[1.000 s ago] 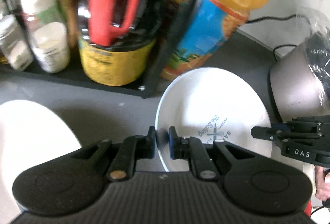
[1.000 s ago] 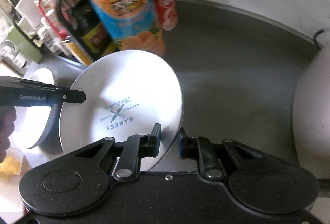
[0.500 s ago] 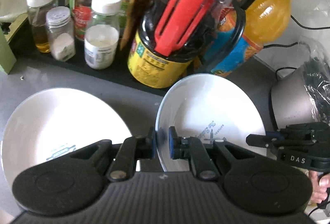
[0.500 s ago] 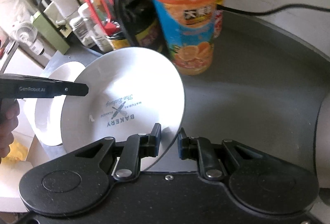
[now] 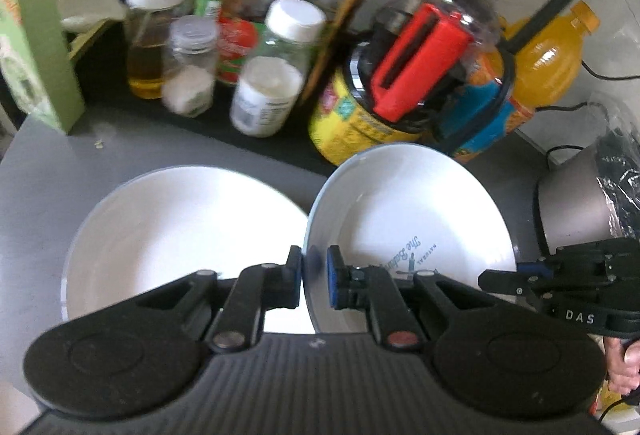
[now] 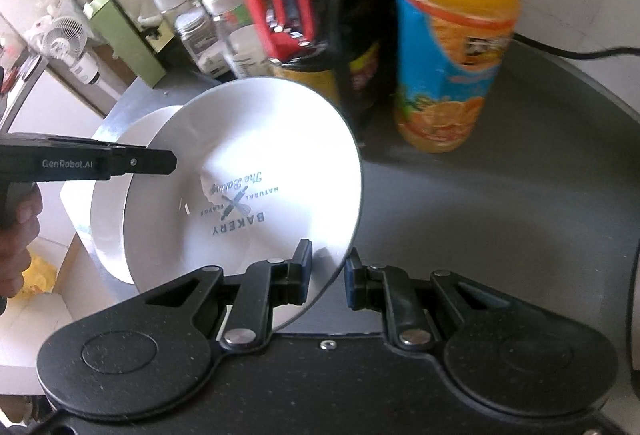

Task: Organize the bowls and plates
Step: 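Lift the 'BAKERY' plate with both grippers and carry it over the plate stack, then lower the 'BAKERY' plate onto the 'Sweet' plate with both grippers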

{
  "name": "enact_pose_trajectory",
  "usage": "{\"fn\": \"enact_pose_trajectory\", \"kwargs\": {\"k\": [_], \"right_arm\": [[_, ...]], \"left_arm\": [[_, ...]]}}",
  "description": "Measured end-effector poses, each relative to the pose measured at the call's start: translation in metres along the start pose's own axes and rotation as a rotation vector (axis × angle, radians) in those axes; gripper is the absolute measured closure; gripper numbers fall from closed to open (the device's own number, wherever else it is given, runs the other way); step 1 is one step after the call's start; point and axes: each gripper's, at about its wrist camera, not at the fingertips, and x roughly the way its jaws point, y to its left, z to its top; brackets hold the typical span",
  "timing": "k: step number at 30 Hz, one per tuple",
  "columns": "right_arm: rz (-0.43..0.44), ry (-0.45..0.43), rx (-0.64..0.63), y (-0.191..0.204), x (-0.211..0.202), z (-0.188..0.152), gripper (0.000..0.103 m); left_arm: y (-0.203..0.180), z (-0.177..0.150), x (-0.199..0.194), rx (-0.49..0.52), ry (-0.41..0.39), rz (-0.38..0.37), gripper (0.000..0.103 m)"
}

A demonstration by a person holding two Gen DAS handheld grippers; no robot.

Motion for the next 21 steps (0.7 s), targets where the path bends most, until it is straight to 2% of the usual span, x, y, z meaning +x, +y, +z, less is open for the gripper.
{"fn": "enact_pose_trajectory", "kwargs": {"k": [12, 21], "right_arm": [[0.006, 0.037, -0.033, 0.061, 0.035, 0.019, 0.086], [0.002, 0.079, -0.045, 0.093, 0.065, 0.026, 0.086]], "left_arm": [[0.066, -0.008, -0.018, -0.069, -0.001, 0.025, 0.092], [0.101, -0.021, -0.013, -0.105, 0.021, 0.056, 0.092]]}}
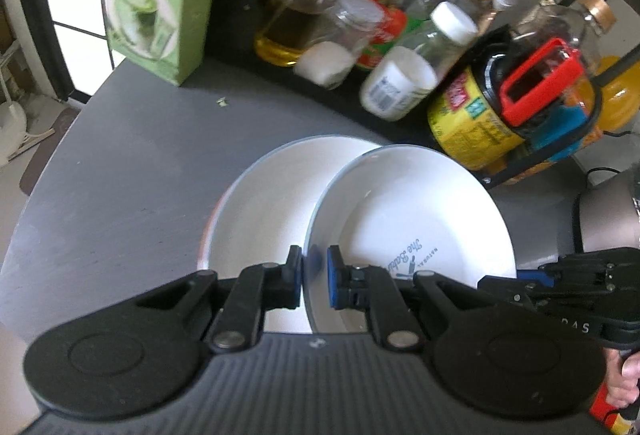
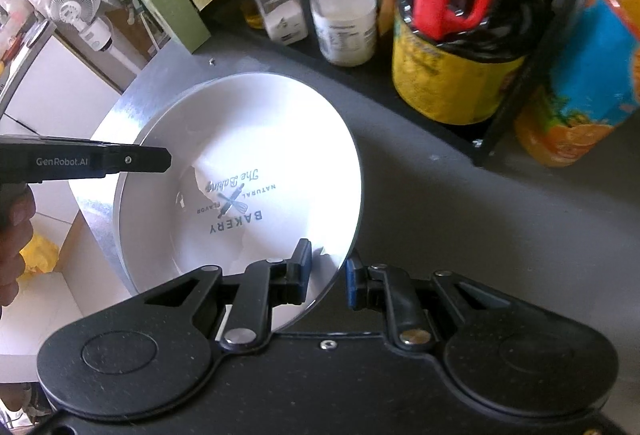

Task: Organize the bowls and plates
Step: 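Lower the 'BAKERY' plate onto the 'Sweet' plate with both grippers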

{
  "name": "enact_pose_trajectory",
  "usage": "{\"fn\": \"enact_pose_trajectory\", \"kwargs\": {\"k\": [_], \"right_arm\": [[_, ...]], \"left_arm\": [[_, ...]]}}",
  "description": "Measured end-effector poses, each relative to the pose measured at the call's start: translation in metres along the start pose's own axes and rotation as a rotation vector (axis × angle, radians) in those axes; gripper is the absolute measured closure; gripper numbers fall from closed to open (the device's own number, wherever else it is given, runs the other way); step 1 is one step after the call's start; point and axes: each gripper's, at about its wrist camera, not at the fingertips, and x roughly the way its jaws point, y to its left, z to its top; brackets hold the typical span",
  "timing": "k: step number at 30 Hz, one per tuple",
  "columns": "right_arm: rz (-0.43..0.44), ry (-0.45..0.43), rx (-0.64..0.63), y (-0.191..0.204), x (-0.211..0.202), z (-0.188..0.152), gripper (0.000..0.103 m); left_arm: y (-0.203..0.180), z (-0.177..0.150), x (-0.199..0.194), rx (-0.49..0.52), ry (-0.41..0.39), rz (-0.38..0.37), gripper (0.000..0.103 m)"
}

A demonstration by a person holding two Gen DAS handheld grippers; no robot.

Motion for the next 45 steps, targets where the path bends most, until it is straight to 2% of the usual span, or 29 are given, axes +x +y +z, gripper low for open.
{"fn": "enact_pose_trajectory", "kwargs": {"k": [11, 21, 31, 41, 45], "right_arm": [[-0.026, 0.025, 0.022, 0.016, 0.023, 0.005, 0.084], [-0.053, 0.024, 0.006, 0.024, 0.013, 0.01, 0.084], [-0.03, 0.024, -0.007, 0.035, 0.021, 0.024, 0.083], [-0.027, 0.053, 0.032, 0.036, 0.033, 0.025, 0.08], [-0.035, 0.065, 0.054, 0.039, 0.033, 0.027, 0.075]], "left_arm": [[0.015, 0.003, 0.01, 0.006, 0.023, 0.006, 0.092], [0.017, 0.007, 0.003, 0.009, 0.017, -0.009, 0.092], [0.032, 0.012, 0.0, -0.008, 0.012, 0.008, 0.092], [0.029, 0.014, -0.001, 0.015, 0.021, 0.019, 0.092], [0.026, 0.015, 0.0, 0.031, 0.021, 0.031, 0.092]]}}
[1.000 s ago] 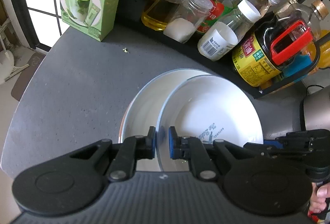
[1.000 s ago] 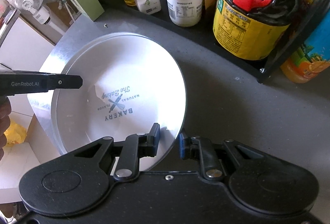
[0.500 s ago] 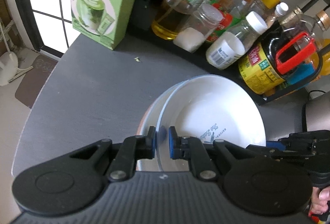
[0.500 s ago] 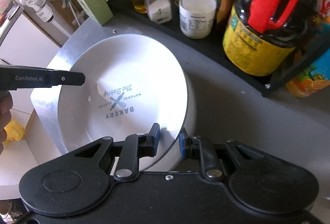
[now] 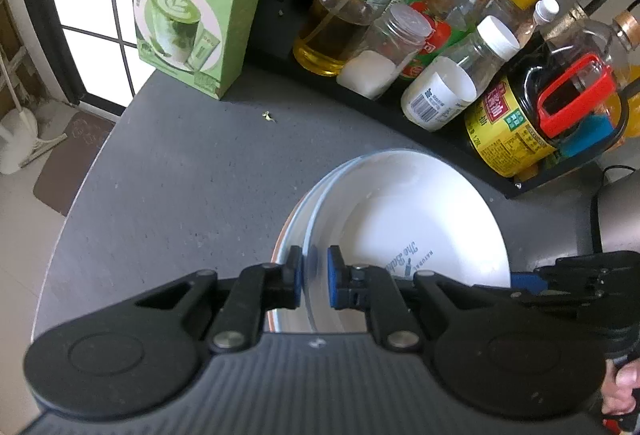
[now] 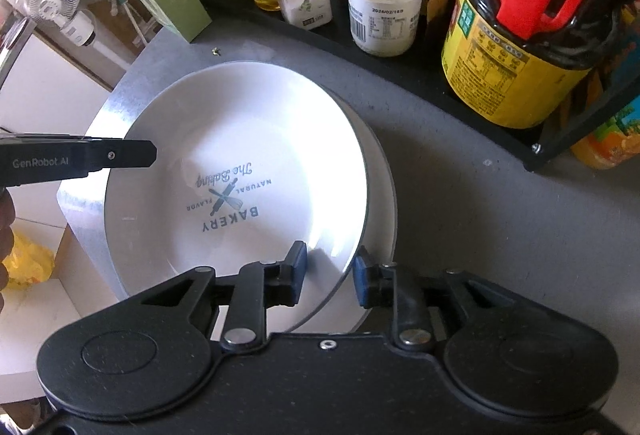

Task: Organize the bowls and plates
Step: 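Lower the 'BAKERY' plate onto the 'Sweet' plate with both grippers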

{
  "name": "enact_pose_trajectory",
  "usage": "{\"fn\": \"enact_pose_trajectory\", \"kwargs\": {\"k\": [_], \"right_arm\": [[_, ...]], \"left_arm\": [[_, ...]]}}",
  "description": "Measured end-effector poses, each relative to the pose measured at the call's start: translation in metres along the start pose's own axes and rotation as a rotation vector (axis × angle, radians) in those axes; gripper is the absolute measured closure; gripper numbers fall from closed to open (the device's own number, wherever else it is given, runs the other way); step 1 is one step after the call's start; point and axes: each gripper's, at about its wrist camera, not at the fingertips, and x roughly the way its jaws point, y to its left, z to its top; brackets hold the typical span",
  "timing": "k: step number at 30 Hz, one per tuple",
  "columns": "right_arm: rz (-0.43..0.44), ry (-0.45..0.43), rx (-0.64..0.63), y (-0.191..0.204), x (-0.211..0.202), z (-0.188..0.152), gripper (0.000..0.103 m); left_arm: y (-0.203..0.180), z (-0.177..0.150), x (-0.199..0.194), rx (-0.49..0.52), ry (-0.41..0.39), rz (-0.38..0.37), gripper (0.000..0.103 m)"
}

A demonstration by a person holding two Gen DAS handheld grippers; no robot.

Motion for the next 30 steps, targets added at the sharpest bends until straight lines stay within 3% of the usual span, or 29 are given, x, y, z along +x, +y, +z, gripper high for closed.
{"fn": "enact_pose_trajectory", "kwargs": {"k": [22, 30], "right_arm": [[0.02, -0.009, 0.136, -0.016, -0.016, -0.011, 0.074], [0.01, -0.047, 0.154, -0.02, -0.029, -0.016, 0.074]], "left_arm": [[-0.008, -0.002, 0.012, 0.032, 0.011, 0.008, 0.094], [-0.019, 0.003, 0.016, 0.061, 0.11, 0.073, 0.093]]}}
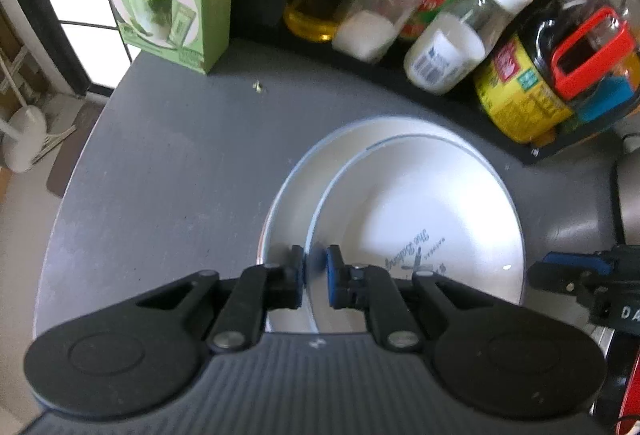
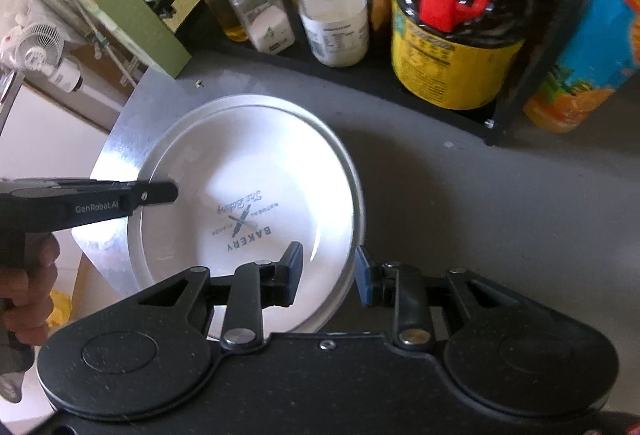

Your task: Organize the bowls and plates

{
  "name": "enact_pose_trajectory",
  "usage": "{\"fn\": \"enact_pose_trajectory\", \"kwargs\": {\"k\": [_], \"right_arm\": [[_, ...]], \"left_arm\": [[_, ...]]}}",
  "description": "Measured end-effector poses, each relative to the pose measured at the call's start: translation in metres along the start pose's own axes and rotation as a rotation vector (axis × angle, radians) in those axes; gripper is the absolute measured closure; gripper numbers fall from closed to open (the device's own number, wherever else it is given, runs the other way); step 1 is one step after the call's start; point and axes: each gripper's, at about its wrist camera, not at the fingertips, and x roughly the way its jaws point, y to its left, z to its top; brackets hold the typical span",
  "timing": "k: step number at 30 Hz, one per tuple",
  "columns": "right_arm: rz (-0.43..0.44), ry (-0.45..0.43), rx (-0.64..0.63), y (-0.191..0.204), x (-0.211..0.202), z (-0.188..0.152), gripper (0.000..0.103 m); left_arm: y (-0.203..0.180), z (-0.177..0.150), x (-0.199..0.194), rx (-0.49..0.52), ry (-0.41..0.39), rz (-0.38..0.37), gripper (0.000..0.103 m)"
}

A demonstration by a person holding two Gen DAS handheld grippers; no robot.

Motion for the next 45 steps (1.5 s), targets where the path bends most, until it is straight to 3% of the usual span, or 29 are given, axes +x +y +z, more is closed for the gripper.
{"fn": "enact_pose_trajectory", "kwargs": {"k": [3, 7, 9, 11, 17, 19, 23, 25, 27, 32, 37, 45], "right_arm": [[0.008, -0.018, 0.041, -0.006, -0.007, -0.005, 0.072], [0.011, -0.069, 0.095, -0.013, -0.022, -0.016, 0.056], [0.013, -0.096, 0.117, -0.016, -0.031, -0.023, 0.054], [0.017, -0.121, 0.14, -0.02, -0.041, -0.032, 0.05], [-0.017, -0.207, 0.162, -0.025, -0.077, -0.064, 0.029], [-0.038, -0.235, 0.17, -0.028, -0.088, -0.074, 0.021], [-0.05, -0.281, 0.198, -0.035, -0.113, -0.097, 0.018], [-0.071, -0.326, 0.199, -0.037, -0.13, -0.109, 0.01], [-0.096, -0.378, 0.198, -0.038, -0.147, -0.125, 0.01], [-0.108, -0.455, 0.233, -0.046, -0.18, -0.166, 0.0], [-0.112, -0.491, 0.32, -0.055, -0.2, -0.211, 0.0], [-0.124, -0.529, 0.339, -0.04, -0.222, -0.259, 0.0]], "left_arm": [[-0.005, -0.001, -0.01, 0.044, -0.029, 0.029, 0.091], [-0.003, 0.0, -0.022, 0.048, -0.021, 0.029, 0.087], [-0.005, -0.002, -0.028, 0.063, -0.029, 0.031, 0.077], [-0.009, -0.005, -0.035, 0.078, -0.045, 0.032, 0.06], [-0.028, -0.018, -0.057, 0.107, -0.092, 0.007, 0.037], [-0.036, -0.023, -0.064, 0.117, -0.105, 0.0, 0.036], [-0.053, -0.038, -0.083, 0.128, -0.149, -0.017, 0.036], [-0.063, -0.049, -0.095, 0.137, -0.174, -0.012, 0.036], [-0.073, -0.062, -0.111, 0.134, -0.21, -0.015, 0.035], [-0.095, -0.1, -0.146, 0.147, -0.279, -0.034, 0.016], [-0.114, -0.141, -0.181, 0.169, -0.335, -0.027, 0.002], [-0.128, -0.191, -0.216, 0.205, -0.372, -0.032, 0.0]]}}
